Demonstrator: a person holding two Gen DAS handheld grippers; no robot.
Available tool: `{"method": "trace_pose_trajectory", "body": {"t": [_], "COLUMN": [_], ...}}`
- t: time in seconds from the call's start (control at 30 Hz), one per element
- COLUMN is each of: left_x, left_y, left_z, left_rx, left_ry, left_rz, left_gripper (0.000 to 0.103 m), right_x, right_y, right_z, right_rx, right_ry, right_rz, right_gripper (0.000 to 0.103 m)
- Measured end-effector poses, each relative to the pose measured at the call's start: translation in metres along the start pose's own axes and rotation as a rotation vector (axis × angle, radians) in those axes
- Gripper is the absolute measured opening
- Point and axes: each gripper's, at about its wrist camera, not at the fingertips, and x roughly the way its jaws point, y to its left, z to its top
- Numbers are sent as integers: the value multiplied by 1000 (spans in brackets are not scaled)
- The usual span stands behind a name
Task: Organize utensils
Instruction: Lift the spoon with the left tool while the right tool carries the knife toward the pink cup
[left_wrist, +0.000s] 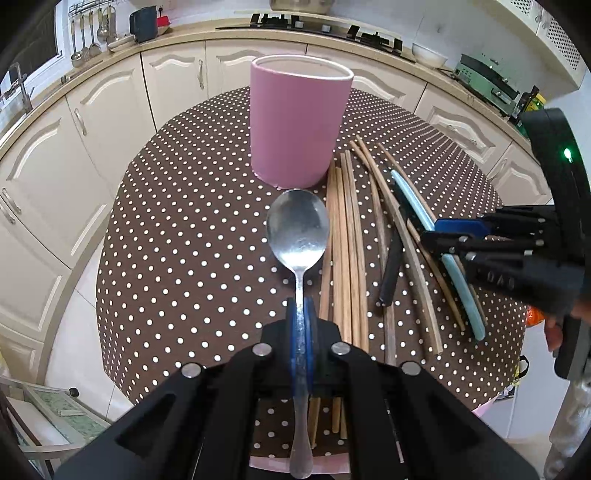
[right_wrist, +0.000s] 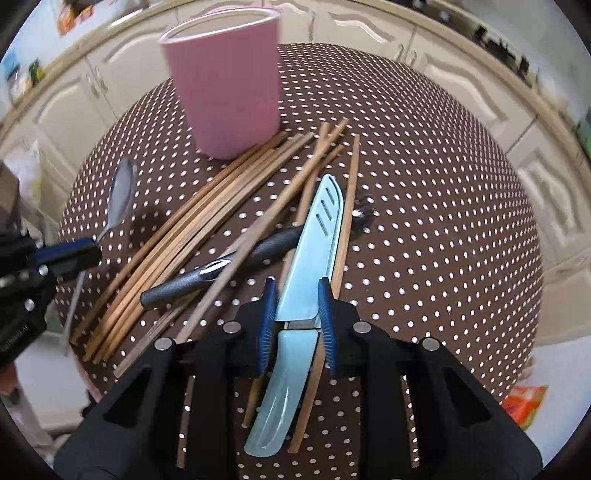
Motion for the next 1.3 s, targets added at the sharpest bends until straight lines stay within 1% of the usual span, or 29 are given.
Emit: {"method": "trace_pose_trajectory", "body": {"t": [0.27,0.37,0.53,0.63,0.73,0.77,0.83,0.9,0.97,1.0,1.13,1.2,1.3], "left_x": [0,0,3,4,2,0,-5,-14,-23,-29,-48,-56,-64], "left_y": [-5,-5,-4,-5,-6,-7,-7,-7,-8,-9,-16,-17,-16], "left_z": [1,2,3,5,7,7,7,8,10,11,18,22,29], "left_rx": [10,8,3,1,-2,-2,-2,-3,-2,-2,7,6,-3], "left_ry": [-7,-13,-9,-8,-15,-22,-39,-72,-110,-137,-233,-273,-328], "left_rz": [-3,-3,-12,-23,-37,-43,-65,-86,-107,-118,-165,-184,-211], "left_gripper": [4,4,4,4,4,4,4,4,4,4,4,4,4], "right_x": [-8,-11,-9,-7,3,8,13,11,-3,-9,-42,-56,-73], "right_y": [-43,-58,-76,-84,-85,-80,-81,-82,-88,-89,-90,-87,-81], "right_z": [2,-1,-6,2,19,29,32,34,24,25,28,30,32], "right_rx": [100,135,184,190,181,181,183,186,194,197,189,178,162], "right_ry": [-5,-10,9,24,38,39,34,6,-43,-68,-196,-244,-319], "right_rz": [76,83,131,147,147,150,179,177,182,182,184,173,196], "right_gripper": [12,10,10,10,10,10,8,7,6,6,6,6,6]}}
